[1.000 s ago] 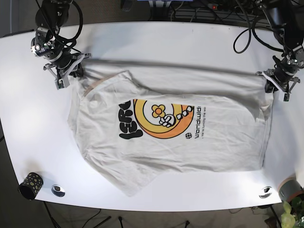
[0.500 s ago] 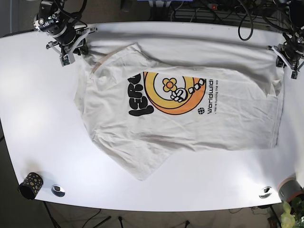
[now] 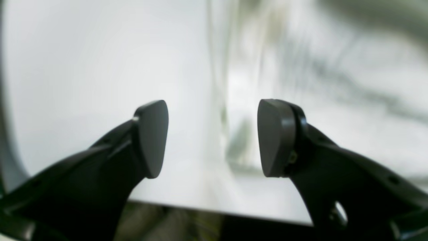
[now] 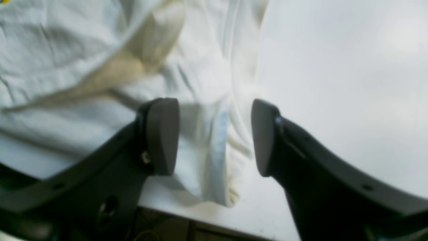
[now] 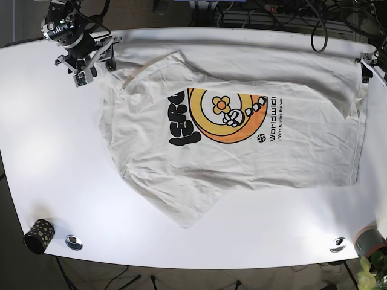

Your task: Fold the T-shirt properly

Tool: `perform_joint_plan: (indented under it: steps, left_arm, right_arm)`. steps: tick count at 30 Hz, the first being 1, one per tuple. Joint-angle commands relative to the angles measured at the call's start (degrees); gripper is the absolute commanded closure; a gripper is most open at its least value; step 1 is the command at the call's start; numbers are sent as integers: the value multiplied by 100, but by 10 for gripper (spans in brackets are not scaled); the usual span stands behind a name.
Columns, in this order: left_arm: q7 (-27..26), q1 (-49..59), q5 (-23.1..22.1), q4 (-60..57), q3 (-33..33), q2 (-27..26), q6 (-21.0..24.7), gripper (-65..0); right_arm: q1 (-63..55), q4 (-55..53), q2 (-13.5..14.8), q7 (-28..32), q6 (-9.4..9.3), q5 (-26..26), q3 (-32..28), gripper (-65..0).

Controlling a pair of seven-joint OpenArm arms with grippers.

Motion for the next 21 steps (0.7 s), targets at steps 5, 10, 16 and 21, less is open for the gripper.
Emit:
perform_joint_plan:
  steps: [5, 10, 16, 21]
  left_arm:
    - [-91, -288, -74, 952, -334, 502, 10, -390]
    - [-91, -349, -39, 961, 325, 564, 10, -390]
    - [-91, -323, -30, 741, 835, 564, 10, -390]
    - [-126, -358, -30, 231, 844, 555, 10, -390]
  right_arm:
    - [30, 176, 97, 90, -1, 1020, 11, -382]
    - [30, 176, 97, 2, -1, 1451, -77, -417]
    - [30, 193, 158, -411, -1, 1547, -587, -409]
    - [4, 158, 149, -463, -1, 1547, -903, -409]
